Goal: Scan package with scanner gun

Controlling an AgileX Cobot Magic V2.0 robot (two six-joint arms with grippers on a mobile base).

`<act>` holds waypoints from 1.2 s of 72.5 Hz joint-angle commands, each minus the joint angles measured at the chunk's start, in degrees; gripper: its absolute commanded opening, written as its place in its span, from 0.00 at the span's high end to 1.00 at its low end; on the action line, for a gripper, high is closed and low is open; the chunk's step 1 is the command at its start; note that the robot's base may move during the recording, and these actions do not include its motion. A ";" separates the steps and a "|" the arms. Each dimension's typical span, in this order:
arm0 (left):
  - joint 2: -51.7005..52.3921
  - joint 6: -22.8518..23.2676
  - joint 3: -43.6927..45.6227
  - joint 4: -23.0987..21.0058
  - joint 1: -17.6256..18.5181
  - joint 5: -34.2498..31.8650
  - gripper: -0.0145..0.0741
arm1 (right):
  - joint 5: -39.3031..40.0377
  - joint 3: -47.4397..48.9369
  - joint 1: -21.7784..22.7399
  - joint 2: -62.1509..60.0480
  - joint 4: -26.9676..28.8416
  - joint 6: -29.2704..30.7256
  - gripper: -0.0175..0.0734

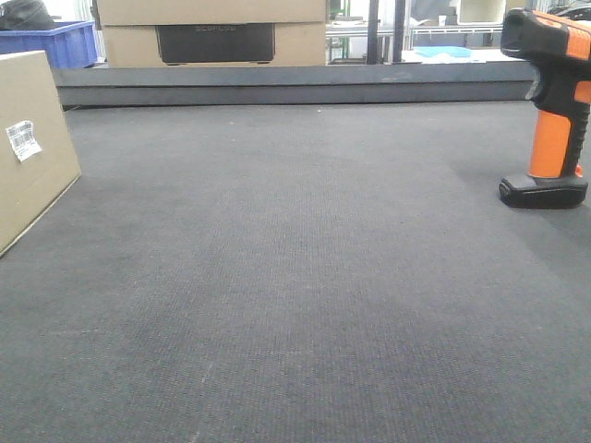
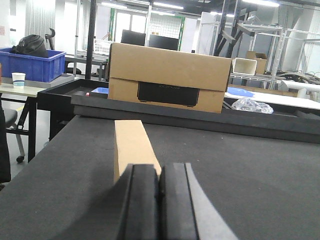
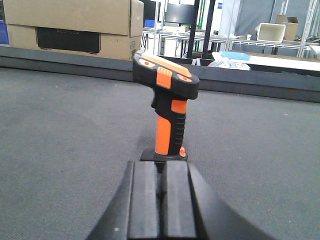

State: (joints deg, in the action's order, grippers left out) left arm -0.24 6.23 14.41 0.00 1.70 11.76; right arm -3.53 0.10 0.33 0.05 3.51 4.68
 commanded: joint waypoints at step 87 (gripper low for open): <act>0.24 -2.10 -14.41 1.46 -1.74 -9.13 0.96 | 0.98 -0.10 1.87 -0.05 -0.07 -0.07 0.99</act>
State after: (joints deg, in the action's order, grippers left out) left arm -0.24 4.28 -0.13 1.86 0.13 3.69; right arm -3.53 0.10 0.65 0.05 3.51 4.68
